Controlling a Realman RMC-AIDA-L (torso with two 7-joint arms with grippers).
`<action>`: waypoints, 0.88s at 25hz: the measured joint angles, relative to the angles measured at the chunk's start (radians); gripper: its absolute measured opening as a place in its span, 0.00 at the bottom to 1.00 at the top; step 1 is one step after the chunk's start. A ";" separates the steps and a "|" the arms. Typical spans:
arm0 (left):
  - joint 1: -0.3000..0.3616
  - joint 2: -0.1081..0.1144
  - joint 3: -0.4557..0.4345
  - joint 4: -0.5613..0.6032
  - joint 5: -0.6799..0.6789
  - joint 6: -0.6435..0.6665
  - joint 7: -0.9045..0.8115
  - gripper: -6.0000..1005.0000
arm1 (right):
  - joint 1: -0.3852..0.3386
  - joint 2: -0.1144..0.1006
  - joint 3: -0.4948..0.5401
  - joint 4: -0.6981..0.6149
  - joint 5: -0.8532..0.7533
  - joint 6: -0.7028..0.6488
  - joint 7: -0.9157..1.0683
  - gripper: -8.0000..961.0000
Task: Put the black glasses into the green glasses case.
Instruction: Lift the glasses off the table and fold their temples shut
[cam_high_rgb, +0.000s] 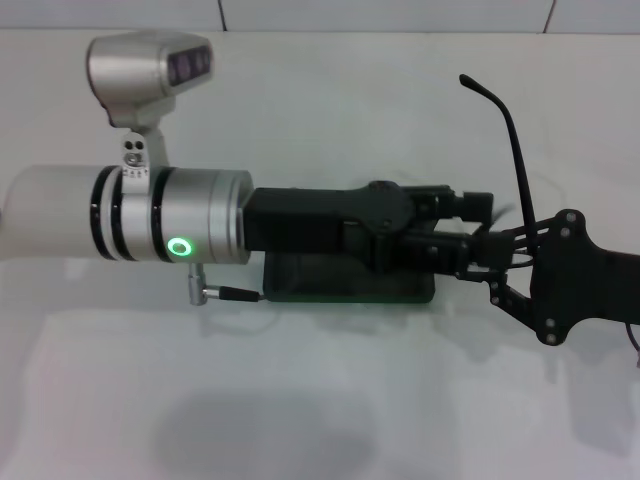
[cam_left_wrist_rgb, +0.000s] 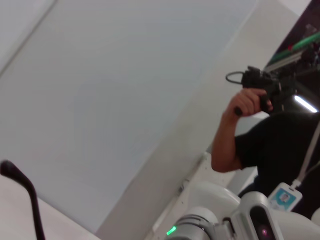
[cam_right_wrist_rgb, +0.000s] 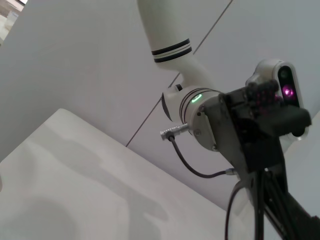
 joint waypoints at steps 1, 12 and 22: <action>-0.003 -0.003 0.000 0.002 0.008 0.000 -0.003 0.84 | 0.000 0.000 0.000 0.000 0.000 0.000 -0.002 0.12; -0.018 -0.011 -0.003 0.004 0.039 -0.001 -0.021 0.84 | -0.006 0.000 -0.010 0.003 0.015 -0.001 -0.027 0.12; 0.025 0.030 -0.082 0.004 0.037 -0.051 -0.011 0.84 | -0.027 -0.010 0.024 0.025 0.019 -0.200 -0.066 0.12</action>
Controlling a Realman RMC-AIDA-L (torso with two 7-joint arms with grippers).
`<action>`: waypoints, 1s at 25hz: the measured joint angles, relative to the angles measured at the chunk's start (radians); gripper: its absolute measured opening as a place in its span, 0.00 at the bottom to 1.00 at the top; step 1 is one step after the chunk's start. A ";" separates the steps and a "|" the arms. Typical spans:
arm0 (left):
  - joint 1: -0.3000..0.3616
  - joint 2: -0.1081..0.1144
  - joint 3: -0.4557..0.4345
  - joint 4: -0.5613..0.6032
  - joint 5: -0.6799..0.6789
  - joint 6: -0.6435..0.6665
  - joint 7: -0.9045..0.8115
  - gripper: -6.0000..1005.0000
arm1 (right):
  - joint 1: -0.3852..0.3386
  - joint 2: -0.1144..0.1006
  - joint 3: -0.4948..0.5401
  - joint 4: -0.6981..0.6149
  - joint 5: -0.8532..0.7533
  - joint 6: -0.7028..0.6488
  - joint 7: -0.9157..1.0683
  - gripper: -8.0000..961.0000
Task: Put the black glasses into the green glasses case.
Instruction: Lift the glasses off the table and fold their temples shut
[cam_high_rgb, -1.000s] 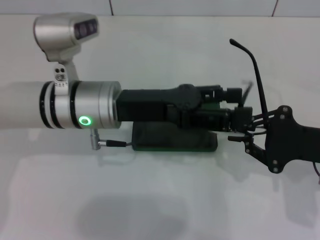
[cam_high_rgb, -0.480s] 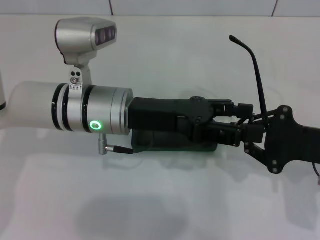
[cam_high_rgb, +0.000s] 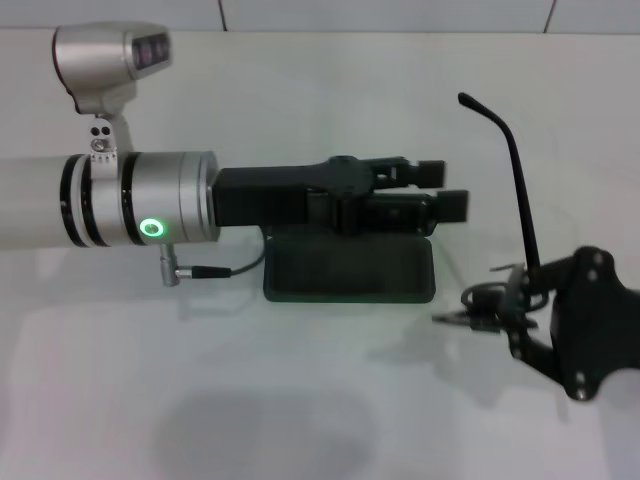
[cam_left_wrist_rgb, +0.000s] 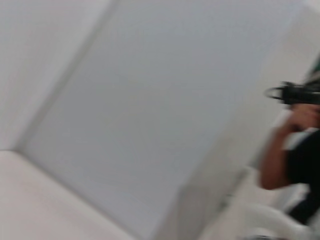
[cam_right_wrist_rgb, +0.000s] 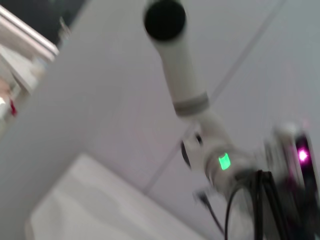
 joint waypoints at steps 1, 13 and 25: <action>0.005 0.003 -0.003 -0.002 0.001 -0.033 0.006 0.84 | -0.001 0.000 0.001 0.006 0.003 -0.033 -0.008 0.12; -0.007 -0.063 0.003 -0.002 -0.005 -0.235 0.120 0.84 | 0.204 0.009 -0.037 0.345 0.020 -0.264 -0.013 0.12; -0.007 -0.062 0.012 -0.001 -0.041 -0.048 0.245 0.84 | 0.278 0.007 -0.027 0.474 0.049 -0.088 0.084 0.12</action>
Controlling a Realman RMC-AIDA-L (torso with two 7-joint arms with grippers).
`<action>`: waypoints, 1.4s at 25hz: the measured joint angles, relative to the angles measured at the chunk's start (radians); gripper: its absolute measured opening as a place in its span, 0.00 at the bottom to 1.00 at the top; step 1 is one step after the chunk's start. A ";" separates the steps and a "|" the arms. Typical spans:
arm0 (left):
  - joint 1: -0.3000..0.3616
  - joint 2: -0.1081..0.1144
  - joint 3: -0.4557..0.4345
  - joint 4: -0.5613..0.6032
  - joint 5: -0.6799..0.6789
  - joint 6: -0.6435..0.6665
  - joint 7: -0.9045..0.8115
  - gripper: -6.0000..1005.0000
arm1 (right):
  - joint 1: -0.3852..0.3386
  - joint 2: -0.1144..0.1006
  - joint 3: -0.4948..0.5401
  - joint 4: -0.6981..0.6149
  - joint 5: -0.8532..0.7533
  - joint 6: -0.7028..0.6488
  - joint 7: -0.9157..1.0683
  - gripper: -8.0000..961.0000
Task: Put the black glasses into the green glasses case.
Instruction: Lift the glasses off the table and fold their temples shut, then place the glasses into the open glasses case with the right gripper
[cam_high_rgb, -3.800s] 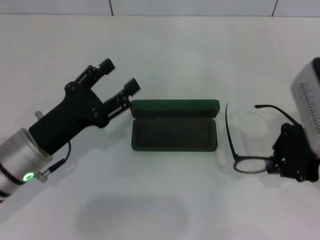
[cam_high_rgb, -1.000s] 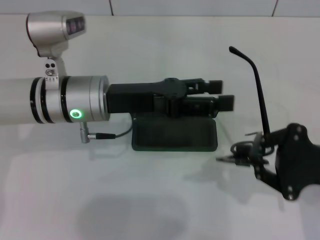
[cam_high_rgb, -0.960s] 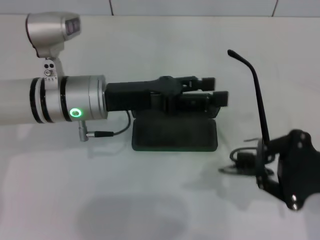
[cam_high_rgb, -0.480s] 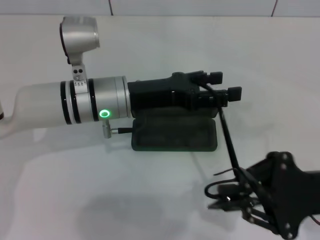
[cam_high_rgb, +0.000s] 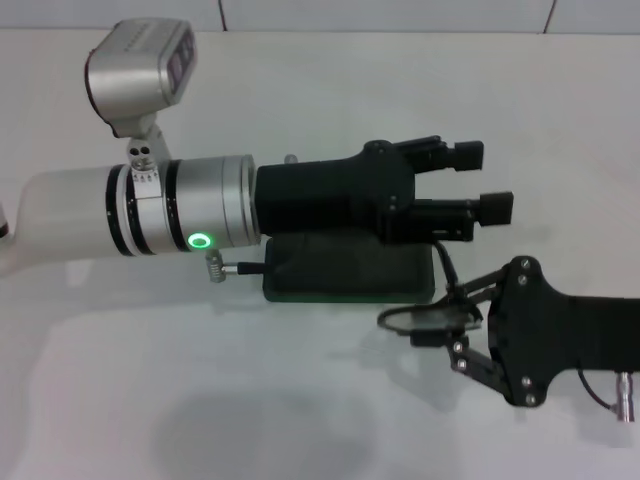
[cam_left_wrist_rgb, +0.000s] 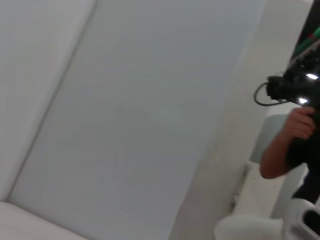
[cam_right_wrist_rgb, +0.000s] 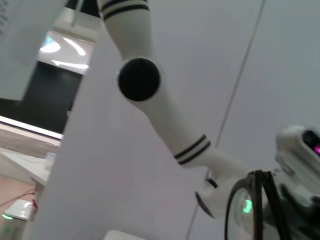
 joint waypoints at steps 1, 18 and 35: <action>-0.001 0.001 0.008 0.000 0.001 0.003 0.001 0.84 | -0.002 -0.001 0.001 0.000 0.007 0.010 0.001 0.12; 0.072 0.009 -0.170 -0.009 -0.010 -0.071 0.026 0.84 | -0.018 -0.001 -0.020 -0.036 0.000 0.151 0.013 0.12; 0.153 0.033 -0.303 0.000 -0.004 -0.083 0.031 0.84 | -0.212 0.002 -0.750 -0.682 0.102 1.283 0.112 0.13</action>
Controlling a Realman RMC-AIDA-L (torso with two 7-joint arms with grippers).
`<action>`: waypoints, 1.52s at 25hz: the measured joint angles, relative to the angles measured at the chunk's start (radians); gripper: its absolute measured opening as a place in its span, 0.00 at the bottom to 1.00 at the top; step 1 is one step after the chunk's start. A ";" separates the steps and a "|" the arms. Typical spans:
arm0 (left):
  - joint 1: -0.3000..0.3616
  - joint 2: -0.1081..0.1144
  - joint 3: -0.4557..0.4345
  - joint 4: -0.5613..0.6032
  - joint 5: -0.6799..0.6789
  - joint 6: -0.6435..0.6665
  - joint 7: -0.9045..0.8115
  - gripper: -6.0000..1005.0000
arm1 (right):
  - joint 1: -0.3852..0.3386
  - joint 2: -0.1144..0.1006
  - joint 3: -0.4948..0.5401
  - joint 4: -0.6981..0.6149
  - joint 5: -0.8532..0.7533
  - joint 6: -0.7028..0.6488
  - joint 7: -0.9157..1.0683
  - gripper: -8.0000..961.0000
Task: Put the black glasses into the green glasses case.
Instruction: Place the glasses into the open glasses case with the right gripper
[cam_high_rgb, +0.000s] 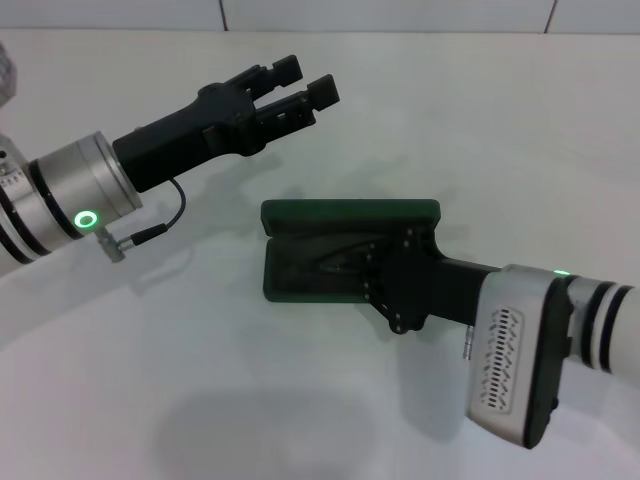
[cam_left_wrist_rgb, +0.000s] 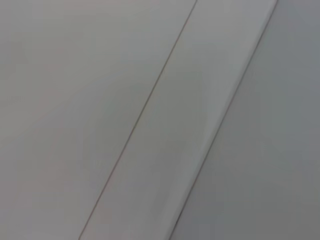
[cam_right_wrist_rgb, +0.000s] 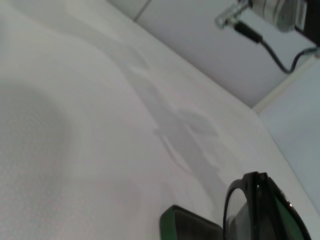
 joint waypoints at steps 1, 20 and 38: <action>-0.002 0.000 0.000 0.000 0.001 -0.001 0.000 0.84 | 0.000 0.000 -0.012 -0.004 0.001 0.022 0.002 0.13; -0.022 -0.003 0.008 -0.001 0.006 -0.002 0.000 0.84 | 0.002 0.000 -0.056 -0.011 0.024 0.084 0.171 0.14; -0.017 -0.002 0.008 -0.007 0.007 -0.002 -0.007 0.84 | -0.010 -0.016 -0.053 -0.030 0.037 0.008 0.236 0.39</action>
